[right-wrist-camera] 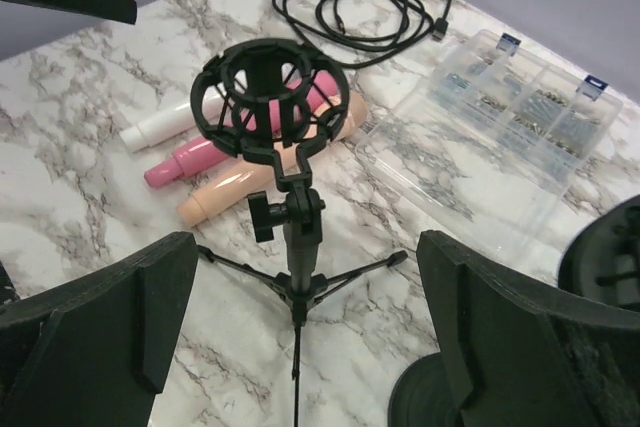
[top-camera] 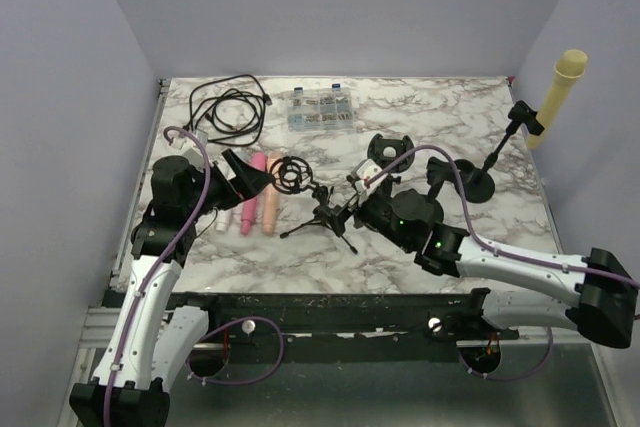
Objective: Remove the microphone from the stand
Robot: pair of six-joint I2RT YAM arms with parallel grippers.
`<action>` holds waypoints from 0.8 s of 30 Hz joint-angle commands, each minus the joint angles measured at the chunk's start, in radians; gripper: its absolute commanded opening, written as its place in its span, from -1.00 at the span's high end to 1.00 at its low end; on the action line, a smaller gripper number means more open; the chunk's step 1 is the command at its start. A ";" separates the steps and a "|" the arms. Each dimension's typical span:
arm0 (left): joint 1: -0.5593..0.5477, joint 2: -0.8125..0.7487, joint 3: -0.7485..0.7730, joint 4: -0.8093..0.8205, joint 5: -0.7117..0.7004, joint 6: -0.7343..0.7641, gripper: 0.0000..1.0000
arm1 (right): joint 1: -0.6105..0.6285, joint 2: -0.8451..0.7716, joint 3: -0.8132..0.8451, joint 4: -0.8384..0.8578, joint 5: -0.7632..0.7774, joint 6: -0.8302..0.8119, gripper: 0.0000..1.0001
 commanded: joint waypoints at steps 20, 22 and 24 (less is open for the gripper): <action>0.013 0.150 0.219 0.272 0.235 0.228 -0.97 | -0.047 -0.159 0.386 -0.243 0.917 -0.313 -1.00; 0.011 0.128 0.218 0.263 0.224 0.240 -0.97 | -0.151 -0.148 0.399 -0.193 0.914 -0.320 -1.00; 0.012 0.117 0.218 0.261 0.228 0.244 -0.97 | -0.253 -0.140 0.424 -0.192 0.886 -0.286 -1.00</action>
